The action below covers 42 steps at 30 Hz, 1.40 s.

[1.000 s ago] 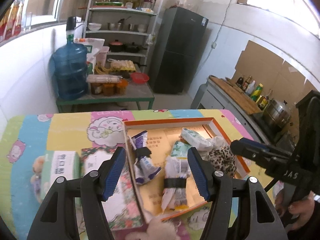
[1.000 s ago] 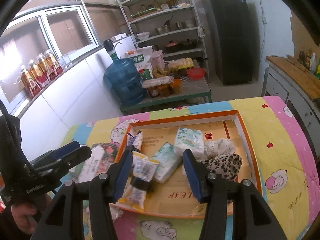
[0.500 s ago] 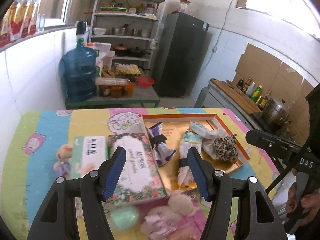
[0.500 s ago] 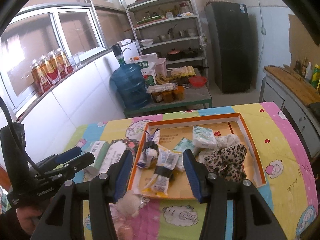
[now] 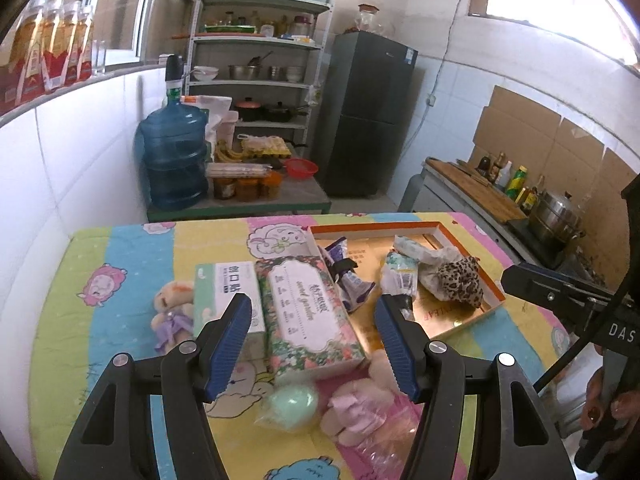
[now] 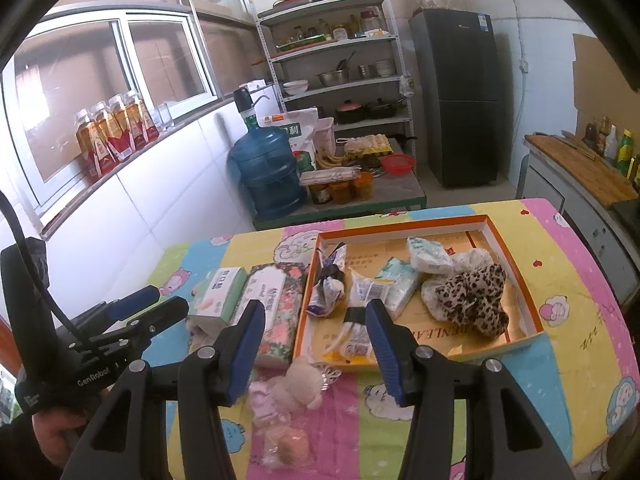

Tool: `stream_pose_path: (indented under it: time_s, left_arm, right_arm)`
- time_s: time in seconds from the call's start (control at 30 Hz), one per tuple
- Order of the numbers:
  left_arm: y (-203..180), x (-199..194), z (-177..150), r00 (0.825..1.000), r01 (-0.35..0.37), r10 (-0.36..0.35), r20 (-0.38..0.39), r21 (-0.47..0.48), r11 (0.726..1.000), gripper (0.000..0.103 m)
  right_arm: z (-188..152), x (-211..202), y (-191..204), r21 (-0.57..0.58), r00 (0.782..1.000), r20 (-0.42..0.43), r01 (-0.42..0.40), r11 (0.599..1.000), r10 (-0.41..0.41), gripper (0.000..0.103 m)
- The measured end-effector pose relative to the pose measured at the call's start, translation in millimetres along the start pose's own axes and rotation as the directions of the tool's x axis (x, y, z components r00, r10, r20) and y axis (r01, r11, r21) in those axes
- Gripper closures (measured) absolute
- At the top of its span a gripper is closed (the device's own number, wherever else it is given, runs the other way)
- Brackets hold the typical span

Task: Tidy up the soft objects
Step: 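Move both open grippers back from the box toward the remaining pile, then grasp the bagged green ball with left gripper while right gripper grasps bagged peach ball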

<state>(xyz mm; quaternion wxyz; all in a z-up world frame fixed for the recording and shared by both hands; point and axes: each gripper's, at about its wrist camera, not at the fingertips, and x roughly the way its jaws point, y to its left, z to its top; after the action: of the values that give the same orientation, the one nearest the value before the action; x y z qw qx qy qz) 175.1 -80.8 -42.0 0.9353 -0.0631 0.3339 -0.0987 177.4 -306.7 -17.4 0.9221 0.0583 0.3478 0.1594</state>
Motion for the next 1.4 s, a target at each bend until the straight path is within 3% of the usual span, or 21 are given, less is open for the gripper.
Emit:
stream_pose_path:
  time_s: [1.03,1.3,1.4]
  left_arm:
    - [57,-26,-42,0.999,0.019,-0.02,-0.037,-0.004,1.0,0.037]
    - [65,-21,-57,0.998,0.028,-0.029,-0.051,-0.019,0.999,0.037]
    - [65,-18,-62,0.998,0.036,-0.037,-0.056,-0.017,0.999,0.037]
  right_arm:
    - [-64,1,53,0.019,0.999,-0.037,0.011,1.0,-0.01,0.05]
    - [-82,18,45,0.059,0.996,-0.092,0.007,0.998,-0.002,0.049]
    - [-89,25,44,0.06,0.993,-0.12,0.001,0.998,0.006,0.043]
